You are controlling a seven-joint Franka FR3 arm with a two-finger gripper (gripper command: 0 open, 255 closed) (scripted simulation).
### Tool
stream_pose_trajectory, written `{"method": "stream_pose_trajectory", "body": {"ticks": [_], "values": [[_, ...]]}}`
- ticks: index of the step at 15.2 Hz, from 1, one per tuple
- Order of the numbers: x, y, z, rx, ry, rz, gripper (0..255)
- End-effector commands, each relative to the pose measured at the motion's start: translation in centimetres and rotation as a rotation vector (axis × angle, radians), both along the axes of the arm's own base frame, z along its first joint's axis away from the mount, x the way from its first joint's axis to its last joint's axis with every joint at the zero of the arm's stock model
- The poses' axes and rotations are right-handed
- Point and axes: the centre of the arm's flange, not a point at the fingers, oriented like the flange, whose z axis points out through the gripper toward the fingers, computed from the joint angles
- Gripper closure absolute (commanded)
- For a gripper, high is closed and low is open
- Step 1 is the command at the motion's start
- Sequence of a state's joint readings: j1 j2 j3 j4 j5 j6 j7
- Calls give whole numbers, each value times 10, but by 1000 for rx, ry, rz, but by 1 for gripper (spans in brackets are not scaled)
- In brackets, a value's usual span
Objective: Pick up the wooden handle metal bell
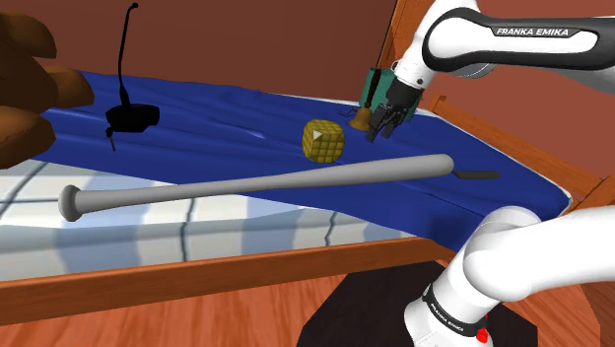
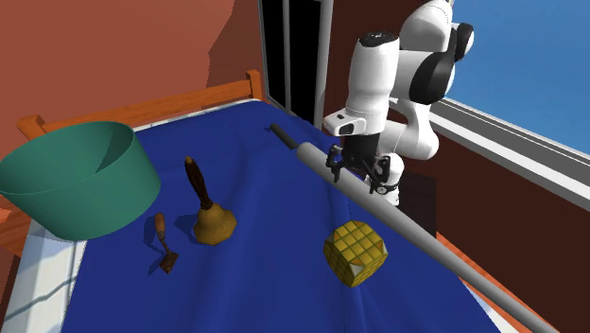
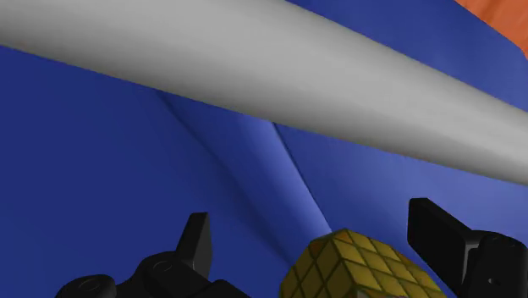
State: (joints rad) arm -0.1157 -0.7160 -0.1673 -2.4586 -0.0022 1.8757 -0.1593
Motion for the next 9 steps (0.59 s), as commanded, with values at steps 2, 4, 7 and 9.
{"method": "stream_pose_trajectory", "body": {"ticks": [2, 4, 7, 9], "values": [[9, -31, -7, -3, -79, -17, 0], [16, -52, -10, -3, -130, -29, 0], [27, -84, -13, -4, -206, -46, 0], [34, -105, -14, -4, -256, -58, 0]]}}
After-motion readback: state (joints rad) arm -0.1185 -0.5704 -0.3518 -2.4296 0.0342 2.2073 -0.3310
